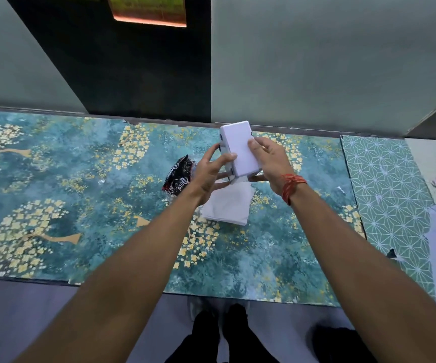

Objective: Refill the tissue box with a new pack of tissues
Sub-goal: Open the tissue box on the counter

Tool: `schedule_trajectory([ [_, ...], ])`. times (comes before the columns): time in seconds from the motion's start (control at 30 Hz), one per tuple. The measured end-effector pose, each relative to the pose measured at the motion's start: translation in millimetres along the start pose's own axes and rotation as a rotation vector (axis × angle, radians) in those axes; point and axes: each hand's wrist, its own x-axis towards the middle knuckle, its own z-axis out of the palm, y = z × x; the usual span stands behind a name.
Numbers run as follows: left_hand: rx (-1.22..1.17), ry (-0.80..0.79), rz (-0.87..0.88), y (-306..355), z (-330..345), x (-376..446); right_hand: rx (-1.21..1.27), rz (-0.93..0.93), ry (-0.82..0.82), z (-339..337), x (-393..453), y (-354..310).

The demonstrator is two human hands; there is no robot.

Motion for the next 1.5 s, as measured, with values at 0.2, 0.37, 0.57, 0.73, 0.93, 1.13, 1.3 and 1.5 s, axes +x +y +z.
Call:
schedule_trajectory([
  [0.2, 0.016, 0.008, -0.097, -6, -6, -3, -0.050, 0.159, -0.133, -6, -5, -4],
  [0.37, -0.068, -0.017, -0.208, -6, -3, -7, -0.185, 0.153, -0.185, -3, -8, -5],
  [0.57, -0.162, 0.095, -0.151, -6, -3, -5, -0.104, 0.122, -0.114, -5, -7, 0],
  [0.73, -0.117, 0.084, -0.120, -6, 5, -3, -0.048, 0.019, -0.083, 1, -10, 1],
  [0.93, -0.101, 0.063, -0.118, -2, -1, -3, -0.070, -0.038, -0.089, 3, -11, 5],
  [1.13, -0.035, 0.095, -0.022, -1, -7, -7, -0.063, -0.075, -0.088, 10, -14, 18],
  [1.3, -0.083, 0.120, -0.033, 1, -24, -7, 0.198, 0.071, -0.009, 0, -9, 21],
  [1.5, -0.079, 0.308, 0.057, 10, -52, -18, 0.433, 0.175, 0.064, -14, -3, 22],
])
